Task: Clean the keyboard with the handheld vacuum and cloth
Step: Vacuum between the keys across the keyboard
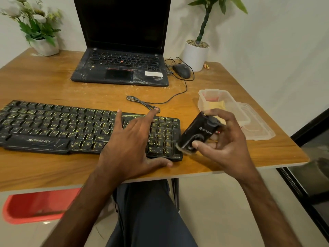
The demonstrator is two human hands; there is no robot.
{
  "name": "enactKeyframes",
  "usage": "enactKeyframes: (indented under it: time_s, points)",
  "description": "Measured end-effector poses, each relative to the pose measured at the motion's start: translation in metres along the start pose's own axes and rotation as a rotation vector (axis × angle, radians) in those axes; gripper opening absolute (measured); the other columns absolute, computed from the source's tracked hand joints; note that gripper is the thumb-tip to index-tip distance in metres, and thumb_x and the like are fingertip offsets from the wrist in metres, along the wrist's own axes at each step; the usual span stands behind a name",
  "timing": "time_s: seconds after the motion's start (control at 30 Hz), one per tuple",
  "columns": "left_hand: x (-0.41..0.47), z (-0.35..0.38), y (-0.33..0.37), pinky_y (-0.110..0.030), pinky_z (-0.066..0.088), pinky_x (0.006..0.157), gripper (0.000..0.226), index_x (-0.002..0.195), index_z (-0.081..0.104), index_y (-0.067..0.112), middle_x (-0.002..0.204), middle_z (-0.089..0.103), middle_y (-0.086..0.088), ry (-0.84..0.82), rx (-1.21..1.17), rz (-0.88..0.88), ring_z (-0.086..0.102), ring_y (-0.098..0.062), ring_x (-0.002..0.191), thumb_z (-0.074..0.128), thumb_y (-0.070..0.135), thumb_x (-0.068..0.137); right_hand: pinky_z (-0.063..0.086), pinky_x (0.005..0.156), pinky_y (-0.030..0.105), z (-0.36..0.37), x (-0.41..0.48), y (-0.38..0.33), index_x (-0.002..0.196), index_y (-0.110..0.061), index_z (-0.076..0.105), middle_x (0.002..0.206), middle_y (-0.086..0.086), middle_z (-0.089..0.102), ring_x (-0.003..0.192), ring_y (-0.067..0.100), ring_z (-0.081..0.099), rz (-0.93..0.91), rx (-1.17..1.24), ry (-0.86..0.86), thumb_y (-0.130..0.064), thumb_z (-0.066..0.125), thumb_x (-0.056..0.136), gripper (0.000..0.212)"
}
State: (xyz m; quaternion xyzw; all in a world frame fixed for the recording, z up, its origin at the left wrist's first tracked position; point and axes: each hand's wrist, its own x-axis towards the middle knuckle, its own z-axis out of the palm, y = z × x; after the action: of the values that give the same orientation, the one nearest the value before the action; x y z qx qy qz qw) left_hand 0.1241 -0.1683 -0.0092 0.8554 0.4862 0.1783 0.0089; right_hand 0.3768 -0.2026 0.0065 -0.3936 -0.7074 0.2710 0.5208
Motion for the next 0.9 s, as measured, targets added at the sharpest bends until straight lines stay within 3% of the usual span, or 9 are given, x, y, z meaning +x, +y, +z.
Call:
enactKeyframes:
  time_s: [0.07,0.17,0.27,0.43,0.53,0.7,0.83,0.9]
  points:
    - [-0.001,-0.001,-0.001,-0.066,0.003,0.121,0.134,0.159,0.001,0.019,0.150,0.051,-0.002,-0.004,-0.002,0.004,0.046,-0.019,0.139,0.031,0.106,0.061,0.060,0.068,0.029,0.003,-0.004,0.000,0.125,-0.026,0.051,0.118,0.008,0.055,0.095,0.017,0.070,0.017,-0.019,0.010,0.012,0.076,0.075,0.068]
    - [-0.001,-0.001,-0.001,-0.065,0.002,0.121,0.133,0.159,0.001,0.019,0.150,0.050,-0.001,-0.008,0.000,0.011,0.046,-0.019,0.139,0.031,0.106,0.061,0.062,0.076,0.038,0.000,0.001,0.000,0.127,-0.034,0.050,0.120,-0.009,0.057,0.108,0.020,0.067,0.045,-0.088,0.080,0.003,0.080,0.077,0.069]
    - [-0.002,0.000,-0.001,-0.065,0.002,0.121,0.135,0.159,0.001,0.019,0.150,0.050,-0.002,-0.008,0.006,0.009,0.045,-0.020,0.140,0.030,0.106,0.061,0.062,0.073,0.044,0.006,0.001,-0.003,0.126,-0.033,0.051,0.121,0.003,0.057,0.106,0.028,0.069,0.039,0.008,0.048,0.008,0.078,0.077,0.070]
    - [-0.002,-0.001,-0.001,-0.064,0.002,0.121,0.134,0.160,0.001,0.019,0.149,0.051,-0.004,-0.009,0.017,0.011,0.044,-0.020,0.140,0.029,0.106,0.062,0.060,0.076,0.024,0.011,0.021,-0.007,0.131,-0.028,0.049,0.119,-0.031,0.054,0.106,0.006,0.066,0.016,-0.286,0.064,-0.007,0.080,0.080,0.064]
    - [-0.002,0.000,-0.001,-0.064,0.002,0.121,0.133,0.159,-0.002,0.020,0.150,0.050,-0.003,-0.008,0.019,0.010,0.044,-0.019,0.141,0.029,0.105,0.062,0.061,0.075,0.030,0.015,0.026,-0.006,0.130,-0.028,0.050,0.119,-0.024,0.056,0.106,0.014,0.067,0.055,-0.123,0.009,-0.002,0.079,0.080,0.063]
    - [-0.003,0.001,-0.002,-0.063,0.002,0.122,0.134,0.160,0.000,0.019,0.150,0.049,-0.003,-0.004,0.012,0.011,0.042,-0.017,0.141,0.031,0.105,0.062,0.062,0.077,0.031,0.018,0.055,-0.005,0.134,-0.025,0.048,0.120,-0.013,0.058,0.105,0.009,0.064,-0.027,-0.437,-0.001,-0.008,0.077,0.083,0.060]
    - [-0.002,0.001,-0.001,-0.063,0.003,0.121,0.134,0.159,-0.006,0.019,0.152,0.047,-0.002,-0.017,0.026,0.004,0.039,-0.016,0.143,0.027,0.106,0.062,0.061,0.075,0.026,0.019,0.064,-0.010,0.131,-0.025,0.049,0.120,-0.020,0.057,0.107,0.007,0.064,0.012,-0.253,-0.031,-0.005,0.078,0.081,0.061]
    - [-0.002,0.001,-0.001,-0.063,0.003,0.121,0.135,0.159,-0.006,0.018,0.154,0.045,-0.003,-0.018,0.039,0.003,0.039,-0.016,0.144,0.027,0.106,0.061,0.061,0.078,0.029,0.022,0.064,-0.005,0.133,-0.026,0.049,0.121,-0.020,0.058,0.107,0.006,0.064,-0.003,-0.369,-0.080,-0.007,0.077,0.082,0.061]
